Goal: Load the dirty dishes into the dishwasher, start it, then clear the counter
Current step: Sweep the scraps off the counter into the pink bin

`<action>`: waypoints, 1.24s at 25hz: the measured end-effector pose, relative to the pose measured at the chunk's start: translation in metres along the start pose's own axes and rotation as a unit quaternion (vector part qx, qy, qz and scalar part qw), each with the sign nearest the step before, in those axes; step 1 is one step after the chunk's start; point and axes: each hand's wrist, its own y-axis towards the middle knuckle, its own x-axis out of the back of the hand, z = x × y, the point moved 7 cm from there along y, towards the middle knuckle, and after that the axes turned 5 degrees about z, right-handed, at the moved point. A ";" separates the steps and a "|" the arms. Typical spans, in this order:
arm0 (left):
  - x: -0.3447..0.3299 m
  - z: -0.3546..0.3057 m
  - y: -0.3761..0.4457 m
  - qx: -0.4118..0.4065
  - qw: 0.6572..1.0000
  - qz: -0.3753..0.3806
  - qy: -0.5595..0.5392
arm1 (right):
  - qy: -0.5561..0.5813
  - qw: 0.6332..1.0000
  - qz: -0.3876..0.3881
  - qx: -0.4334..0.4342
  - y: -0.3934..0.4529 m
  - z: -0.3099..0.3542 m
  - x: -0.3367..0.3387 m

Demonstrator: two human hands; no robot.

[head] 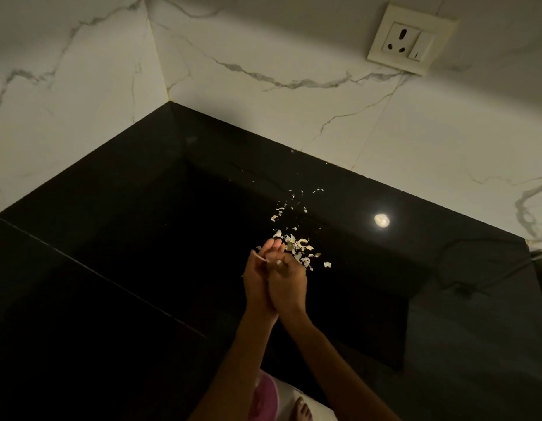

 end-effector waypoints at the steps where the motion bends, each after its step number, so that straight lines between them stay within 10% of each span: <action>1: 0.003 0.000 0.002 0.002 1.000 0.001 -0.015 | -0.024 0.999 0.009 0.033 -0.006 0.005 -0.007; 7: -0.005 -0.012 0.000 0.022 0.999 0.018 -0.030 | -0.086 0.976 0.048 0.195 -0.025 0.043 -0.007; 13: 0.010 -0.034 -0.004 -0.031 0.991 -0.050 -0.121 | -0.318 0.944 -0.088 0.027 0.010 -0.027 0.095; 23: 0.034 -0.057 -0.027 -0.058 0.987 -0.077 -0.129 | -0.378 0.890 0.167 0.193 0.079 -0.002 -0.006; 31: 0.037 -0.046 -0.037 -0.054 0.985 -0.084 -0.143 | -0.461 0.860 0.139 0.170 0.052 0.000 0.045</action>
